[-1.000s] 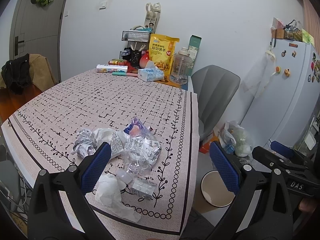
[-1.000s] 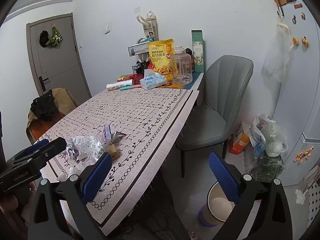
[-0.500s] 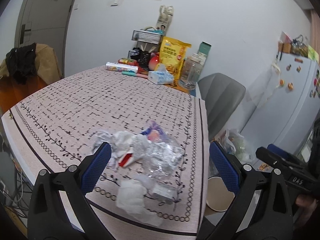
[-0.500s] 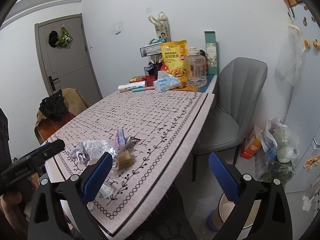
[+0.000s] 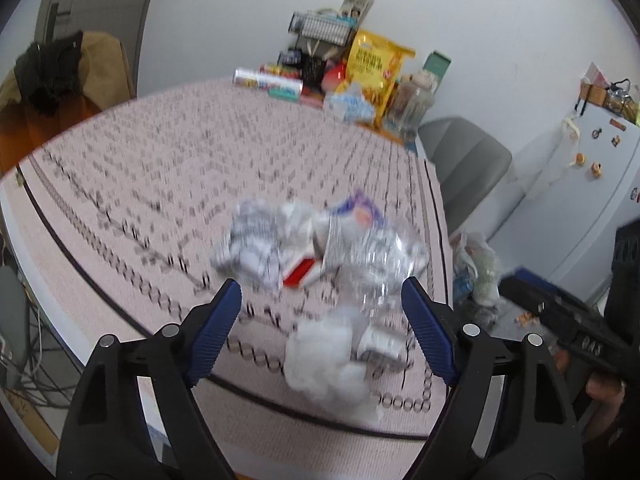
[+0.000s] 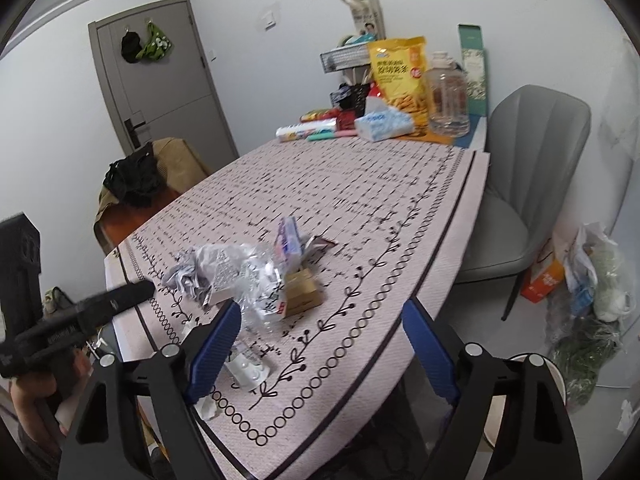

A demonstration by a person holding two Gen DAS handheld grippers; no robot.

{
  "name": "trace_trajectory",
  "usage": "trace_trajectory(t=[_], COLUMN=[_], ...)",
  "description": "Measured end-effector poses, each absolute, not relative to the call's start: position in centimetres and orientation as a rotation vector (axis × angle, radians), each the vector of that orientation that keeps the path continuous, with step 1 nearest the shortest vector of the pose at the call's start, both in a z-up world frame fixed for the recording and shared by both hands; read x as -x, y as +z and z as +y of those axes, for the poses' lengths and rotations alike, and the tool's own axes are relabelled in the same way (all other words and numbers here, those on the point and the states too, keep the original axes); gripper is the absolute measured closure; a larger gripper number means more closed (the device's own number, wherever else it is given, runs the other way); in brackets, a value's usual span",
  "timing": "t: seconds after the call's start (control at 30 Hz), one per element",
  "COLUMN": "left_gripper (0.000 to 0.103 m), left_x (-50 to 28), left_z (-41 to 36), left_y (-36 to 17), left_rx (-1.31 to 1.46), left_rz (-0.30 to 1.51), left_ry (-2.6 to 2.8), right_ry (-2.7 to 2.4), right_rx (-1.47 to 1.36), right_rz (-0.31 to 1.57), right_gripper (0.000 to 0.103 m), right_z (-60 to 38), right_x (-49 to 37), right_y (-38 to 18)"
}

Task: Collect trash
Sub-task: 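Close the left gripper on white tissue while the right grasps clear plastic wrapper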

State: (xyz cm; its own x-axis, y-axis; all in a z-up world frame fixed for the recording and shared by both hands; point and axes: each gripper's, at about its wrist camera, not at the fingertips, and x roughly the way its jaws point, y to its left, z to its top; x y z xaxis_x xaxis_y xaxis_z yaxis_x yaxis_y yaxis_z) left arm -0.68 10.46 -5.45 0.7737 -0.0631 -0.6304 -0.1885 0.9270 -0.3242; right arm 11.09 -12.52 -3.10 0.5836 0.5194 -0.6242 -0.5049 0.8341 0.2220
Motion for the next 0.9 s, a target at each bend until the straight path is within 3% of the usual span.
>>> trace_trajectory(t=[0.13,0.23,0.27,0.3,0.33,0.4,0.7,0.9], left_gripper=[0.025,0.034,0.044,0.064,0.076,0.088,0.089,0.089], left_x=[0.6,0.1,-0.2,-0.6,-0.8,-0.8,0.0,-0.2], left_z=[10.0,9.6,9.5,9.5,9.4,9.5,11.4,12.8], left_y=[-7.5,-8.9,-9.3,-9.9,-10.3,-10.5,-6.6,-5.2], left_rx=[0.4,0.404,0.405,0.409,0.413,0.428,0.394,0.385], left_rz=[0.743,0.788,0.805,0.832,0.85,0.856,0.74,0.707], left_ry=[0.057,0.04,0.032,0.023,0.02,0.008,0.074,0.113], right_ry=[0.62,0.627,0.627,0.628,0.63,0.63,0.687,0.731], right_rx=[-0.027,-0.032,-0.034,-0.036,-0.036,-0.03,0.002,-0.026], right_rz=[0.77,0.788,0.794,0.8,0.806,0.809,0.819,0.857], right_gripper=[0.025,0.025,0.025,0.025,0.025,0.027,0.034,0.048], right_z=[-11.4,-11.1,-11.1,-11.1,-11.0,-10.9,-7.5,-5.5], right_x=[-11.3,-11.3,-11.4,-11.4,-11.6,-11.9,-14.5,-16.6], right_y=[-4.4,-5.0,-5.2,-5.3,-5.5,-5.6,-6.2,-6.6])
